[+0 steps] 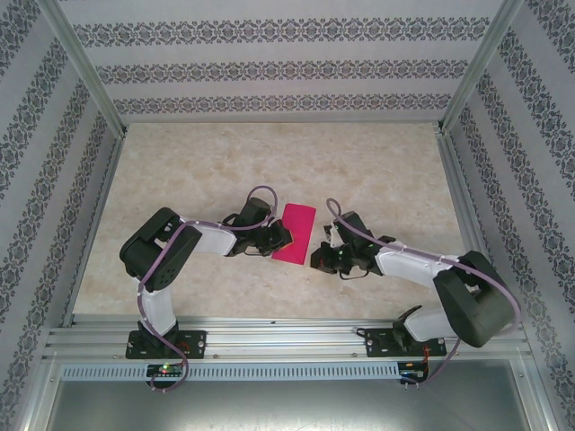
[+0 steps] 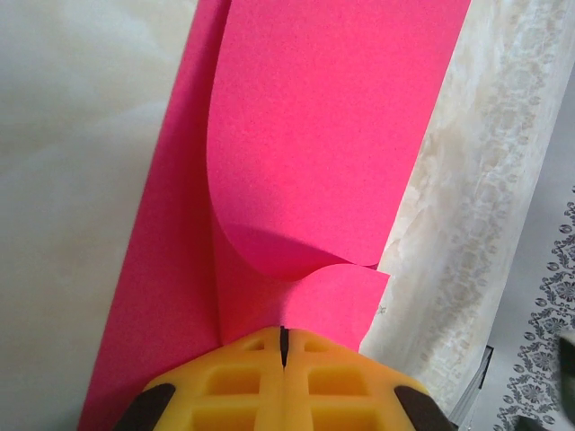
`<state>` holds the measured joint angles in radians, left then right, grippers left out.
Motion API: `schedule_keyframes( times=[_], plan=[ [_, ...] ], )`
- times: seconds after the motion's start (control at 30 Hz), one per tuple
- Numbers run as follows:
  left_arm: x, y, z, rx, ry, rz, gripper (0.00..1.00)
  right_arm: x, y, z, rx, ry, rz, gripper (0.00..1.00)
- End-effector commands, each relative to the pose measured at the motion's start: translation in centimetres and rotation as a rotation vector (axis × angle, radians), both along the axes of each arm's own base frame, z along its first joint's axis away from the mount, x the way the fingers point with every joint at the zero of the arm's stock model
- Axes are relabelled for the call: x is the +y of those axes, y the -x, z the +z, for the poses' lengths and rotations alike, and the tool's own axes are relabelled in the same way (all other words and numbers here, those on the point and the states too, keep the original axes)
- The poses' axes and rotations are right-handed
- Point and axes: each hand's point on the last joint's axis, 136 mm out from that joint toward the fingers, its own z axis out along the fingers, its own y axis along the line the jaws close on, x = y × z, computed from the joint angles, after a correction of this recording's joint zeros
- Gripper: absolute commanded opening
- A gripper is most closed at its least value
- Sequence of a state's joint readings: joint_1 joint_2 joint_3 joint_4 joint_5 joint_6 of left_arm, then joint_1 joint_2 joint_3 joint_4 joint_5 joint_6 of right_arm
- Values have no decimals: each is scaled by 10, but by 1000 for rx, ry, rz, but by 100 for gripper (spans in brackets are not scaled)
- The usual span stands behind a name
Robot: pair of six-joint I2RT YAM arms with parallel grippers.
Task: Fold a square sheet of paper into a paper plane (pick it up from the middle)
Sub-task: Fold the triangle a second time at the center of the table.
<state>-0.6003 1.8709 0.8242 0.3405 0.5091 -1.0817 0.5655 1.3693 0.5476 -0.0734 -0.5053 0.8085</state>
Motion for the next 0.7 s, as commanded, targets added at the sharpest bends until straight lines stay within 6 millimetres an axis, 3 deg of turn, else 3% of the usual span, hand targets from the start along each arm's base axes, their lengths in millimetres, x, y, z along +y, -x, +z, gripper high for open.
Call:
schedule_keyframes(
  times=[0.0, 0.17, 0.3, 0.47, 0.67],
  plan=[
    [13, 11, -26, 78, -78, 8, 0, 12, -20, 20, -54, -37, -31, 4],
    [12, 11, -25, 75, -72, 3, 0, 43, -40, 19, -23, -115, -26, 1],
    [11, 10, -23, 73, -70, 1, 0, 62, -46, 7, 9, -101, 9, 1],
    [11, 10, -22, 71, -71, -3, 0, 46, -45, -30, 69, -7, -25, 0],
    [10, 8, -15, 46, -72, -17, 0, 16, -17, -69, 170, 74, -45, 0]
  ],
)
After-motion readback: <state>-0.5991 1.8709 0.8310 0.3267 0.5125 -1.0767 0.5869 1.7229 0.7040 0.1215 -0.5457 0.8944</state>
